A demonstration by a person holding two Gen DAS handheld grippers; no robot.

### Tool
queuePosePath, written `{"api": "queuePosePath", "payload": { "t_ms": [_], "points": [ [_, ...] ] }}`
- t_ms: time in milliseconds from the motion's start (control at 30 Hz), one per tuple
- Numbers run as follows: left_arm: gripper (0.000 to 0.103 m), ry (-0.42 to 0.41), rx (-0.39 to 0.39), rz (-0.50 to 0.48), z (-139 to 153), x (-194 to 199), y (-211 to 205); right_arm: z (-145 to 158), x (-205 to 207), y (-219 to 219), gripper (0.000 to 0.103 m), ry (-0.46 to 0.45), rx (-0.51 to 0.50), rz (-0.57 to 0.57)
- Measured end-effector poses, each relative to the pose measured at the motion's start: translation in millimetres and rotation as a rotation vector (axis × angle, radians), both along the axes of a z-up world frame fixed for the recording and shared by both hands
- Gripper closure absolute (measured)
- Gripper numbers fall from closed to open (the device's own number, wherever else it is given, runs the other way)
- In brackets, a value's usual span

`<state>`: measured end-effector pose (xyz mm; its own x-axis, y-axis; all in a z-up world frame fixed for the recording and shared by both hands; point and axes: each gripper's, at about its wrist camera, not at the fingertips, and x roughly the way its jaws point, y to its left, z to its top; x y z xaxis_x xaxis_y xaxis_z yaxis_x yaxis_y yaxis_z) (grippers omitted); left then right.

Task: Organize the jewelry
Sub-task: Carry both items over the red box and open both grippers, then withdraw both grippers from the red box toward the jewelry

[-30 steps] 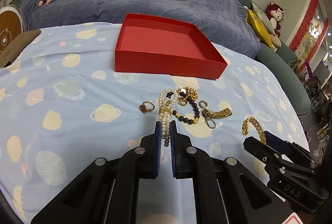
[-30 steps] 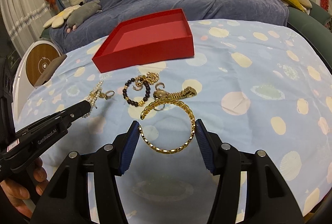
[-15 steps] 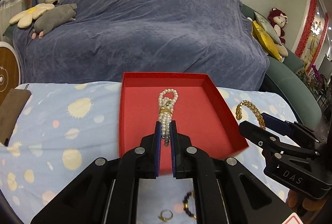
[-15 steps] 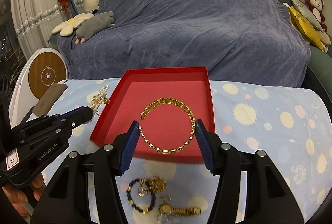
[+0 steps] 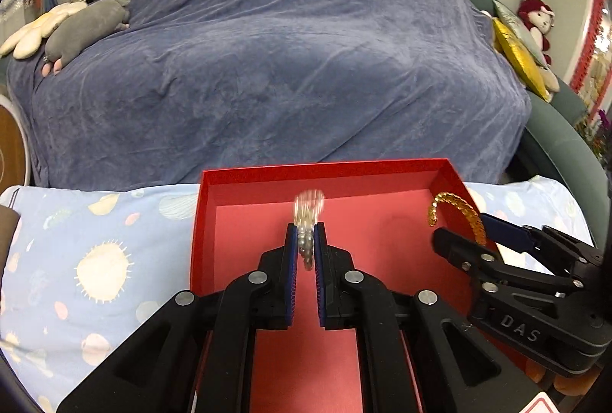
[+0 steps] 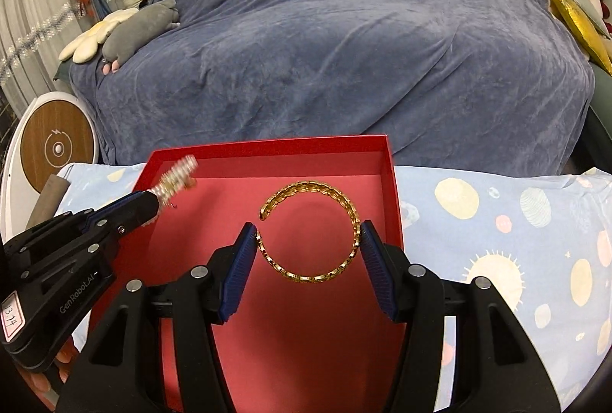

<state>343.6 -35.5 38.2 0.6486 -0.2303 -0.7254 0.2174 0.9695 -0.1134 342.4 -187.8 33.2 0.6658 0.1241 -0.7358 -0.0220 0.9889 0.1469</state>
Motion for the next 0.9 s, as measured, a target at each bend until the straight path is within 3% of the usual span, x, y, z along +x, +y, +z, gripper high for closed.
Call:
{"api": "queuePosePath", "payload": {
  "t_ms": [67,133,267,467,733,900],
  "points": [
    [0.087,0.013,-0.023,-0.001,-3.1,4.9,1.9,3.0,-0.7,-2.0,0.036,-0.029,-0.007,-0.010],
    [0.072,0.031,-0.025,0.009,-4.7,6.3,5.2,8.2,-6.0,-4.6,0.035,-0.054,-0.005,-0.015],
    [0.065,0.007,-0.025,0.021,4.3,-10.8,15.0,20.7,-29.1,-12.9,0.035,-0.070,0.040,-0.009],
    [0.049,-0.025,-0.043,0.032,30.2,-69.8,40.6,38.9,-106.3,-19.1,0.034,-0.070,0.078,0.033],
    [0.042,0.010,-0.017,0.004,30.2,-167.7,57.1,37.4,-207.9,-4.3,0.033,-0.042,0.013,0.091],
    [0.038,0.051,-0.023,0.027,8.4,-217.8,64.5,10.9,-253.4,-4.9,0.034,0.017,0.046,0.065]
  ]
}}
